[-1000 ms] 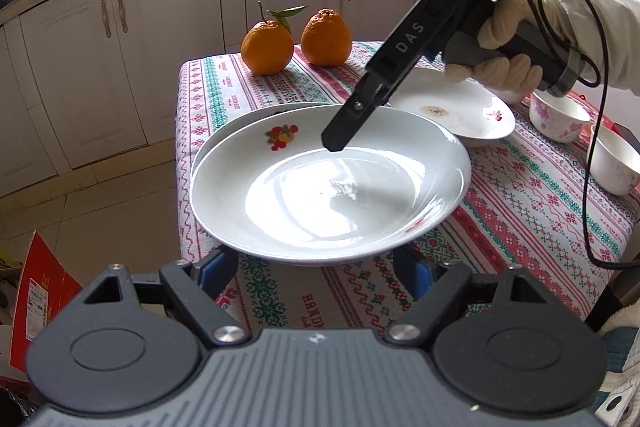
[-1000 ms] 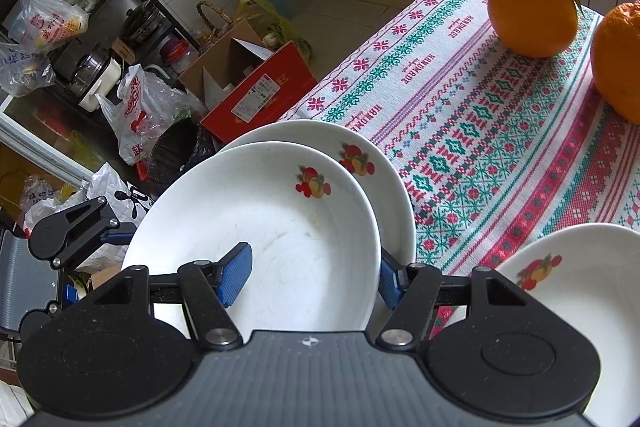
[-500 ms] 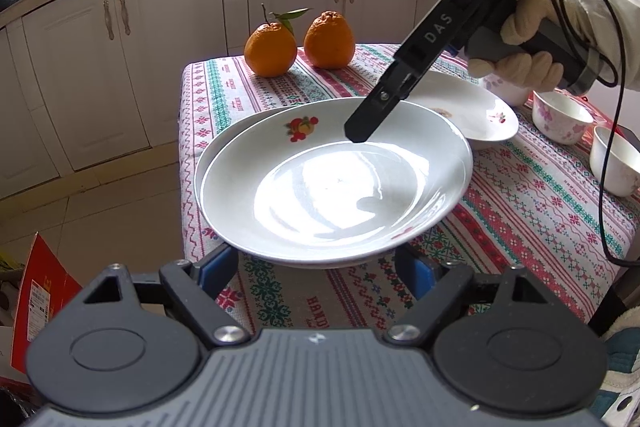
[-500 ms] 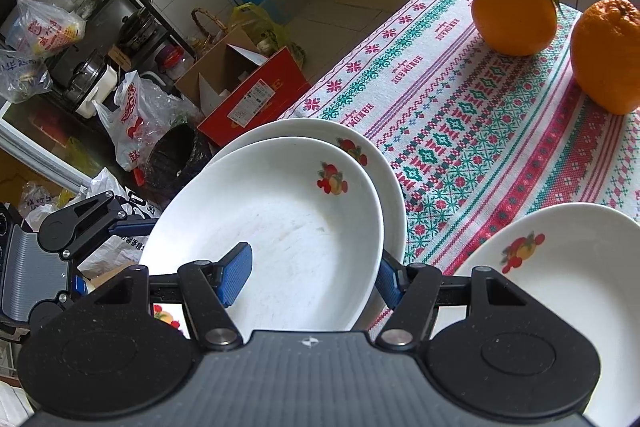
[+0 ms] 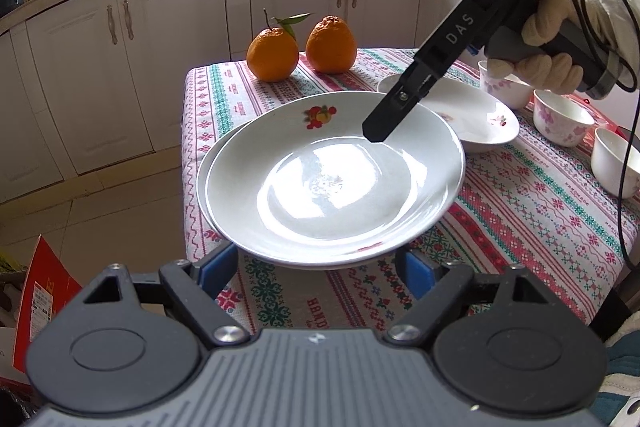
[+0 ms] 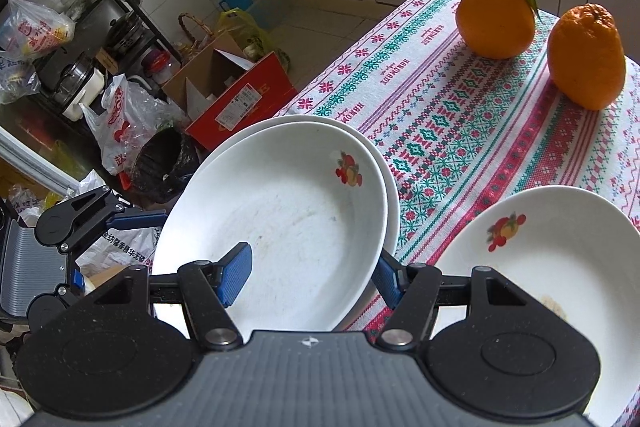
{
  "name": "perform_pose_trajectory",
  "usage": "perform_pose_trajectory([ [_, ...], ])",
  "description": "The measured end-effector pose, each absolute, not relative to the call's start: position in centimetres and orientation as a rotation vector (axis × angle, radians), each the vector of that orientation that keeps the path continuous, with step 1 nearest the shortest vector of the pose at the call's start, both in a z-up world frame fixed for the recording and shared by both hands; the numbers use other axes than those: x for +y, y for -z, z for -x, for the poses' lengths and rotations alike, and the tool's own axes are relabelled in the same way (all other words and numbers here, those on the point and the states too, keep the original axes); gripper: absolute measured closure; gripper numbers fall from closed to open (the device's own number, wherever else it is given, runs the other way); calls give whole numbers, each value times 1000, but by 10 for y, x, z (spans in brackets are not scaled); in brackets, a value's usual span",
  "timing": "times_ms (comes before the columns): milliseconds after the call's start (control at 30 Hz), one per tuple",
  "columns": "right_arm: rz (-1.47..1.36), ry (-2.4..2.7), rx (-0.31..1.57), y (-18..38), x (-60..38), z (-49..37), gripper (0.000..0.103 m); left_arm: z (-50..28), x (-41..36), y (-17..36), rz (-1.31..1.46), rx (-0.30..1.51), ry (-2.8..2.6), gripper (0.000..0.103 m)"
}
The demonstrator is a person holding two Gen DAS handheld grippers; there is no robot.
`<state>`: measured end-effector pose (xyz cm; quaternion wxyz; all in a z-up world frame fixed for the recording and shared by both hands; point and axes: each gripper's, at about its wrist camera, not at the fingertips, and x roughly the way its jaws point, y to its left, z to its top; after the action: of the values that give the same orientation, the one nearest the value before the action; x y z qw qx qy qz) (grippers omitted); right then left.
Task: Organize plates and bowls
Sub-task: 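Open the right gripper to release the stacked plate, then withdraw the right gripper up from the plate stack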
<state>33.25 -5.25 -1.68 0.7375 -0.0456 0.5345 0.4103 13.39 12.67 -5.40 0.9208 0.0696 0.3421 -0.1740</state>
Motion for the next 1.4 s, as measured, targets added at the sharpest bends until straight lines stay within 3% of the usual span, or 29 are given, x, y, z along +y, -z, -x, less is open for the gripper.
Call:
perform_pose_trajectory([
  [800, 156, -825, 1140, 19, -59, -295, 29, -128, 121, 54, -150, 678, 332, 16],
  [967, 164, -800, 1093, 13, -63, -278, 19, -121, 121, 50, -145, 669, 330, 15],
  [1133, 178, -713, 994, 5, -71, -254, 2, -110, 119, 42, -127, 640, 332, 9],
  [1400, 282, -508, 761, -2, -80, -203, 0, -92, 107, 26, -148, 584, 352, 4],
])
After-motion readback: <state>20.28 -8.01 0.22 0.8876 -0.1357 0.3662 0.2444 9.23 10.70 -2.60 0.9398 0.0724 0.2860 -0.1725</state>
